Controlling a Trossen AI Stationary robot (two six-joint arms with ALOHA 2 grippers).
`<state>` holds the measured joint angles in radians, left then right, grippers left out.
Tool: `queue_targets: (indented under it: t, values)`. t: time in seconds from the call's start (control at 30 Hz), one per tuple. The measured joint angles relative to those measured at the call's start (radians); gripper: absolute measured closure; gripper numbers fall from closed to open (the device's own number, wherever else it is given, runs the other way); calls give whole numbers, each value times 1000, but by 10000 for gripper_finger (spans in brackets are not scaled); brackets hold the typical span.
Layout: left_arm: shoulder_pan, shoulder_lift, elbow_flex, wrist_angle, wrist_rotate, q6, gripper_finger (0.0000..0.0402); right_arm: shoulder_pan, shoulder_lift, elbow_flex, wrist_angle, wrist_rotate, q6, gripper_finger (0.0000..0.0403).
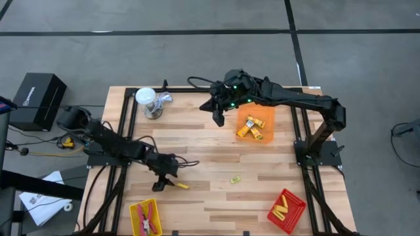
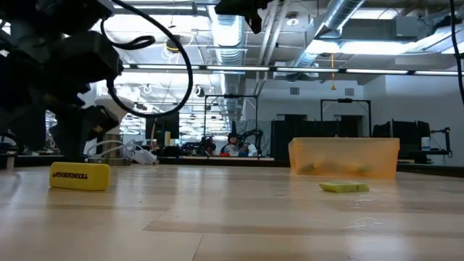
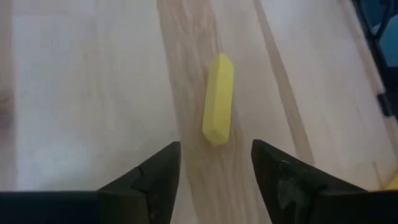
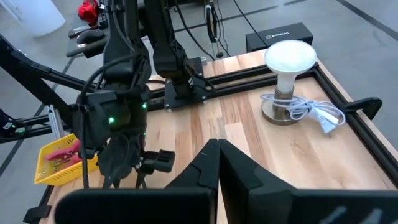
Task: Pick & Place School Supplies
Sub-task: Put the yellow eraser into the red bin
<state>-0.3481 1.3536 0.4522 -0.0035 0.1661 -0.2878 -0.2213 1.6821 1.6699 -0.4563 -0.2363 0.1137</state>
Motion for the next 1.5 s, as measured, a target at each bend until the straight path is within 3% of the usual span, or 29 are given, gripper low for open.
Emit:
queue_targets:
  t: [0.17,0.6,1.3,1.4,1.5]
  values:
    - [0,31,0,79,2,-4,218,9,0,0,0,0,2,403]
    - [0,33,0,82,-34,-2,220,12,0,0,0,0,-1,403]
    - [-41,212,64,149,-23,-7,220,18,0,0,23,-1,-8,403]
    - [-41,214,63,149,-29,-7,235,19,0,0,23,-1,-9,403]
    - [-40,216,63,146,-39,-12,276,19,0,0,23,-1,-9,403]
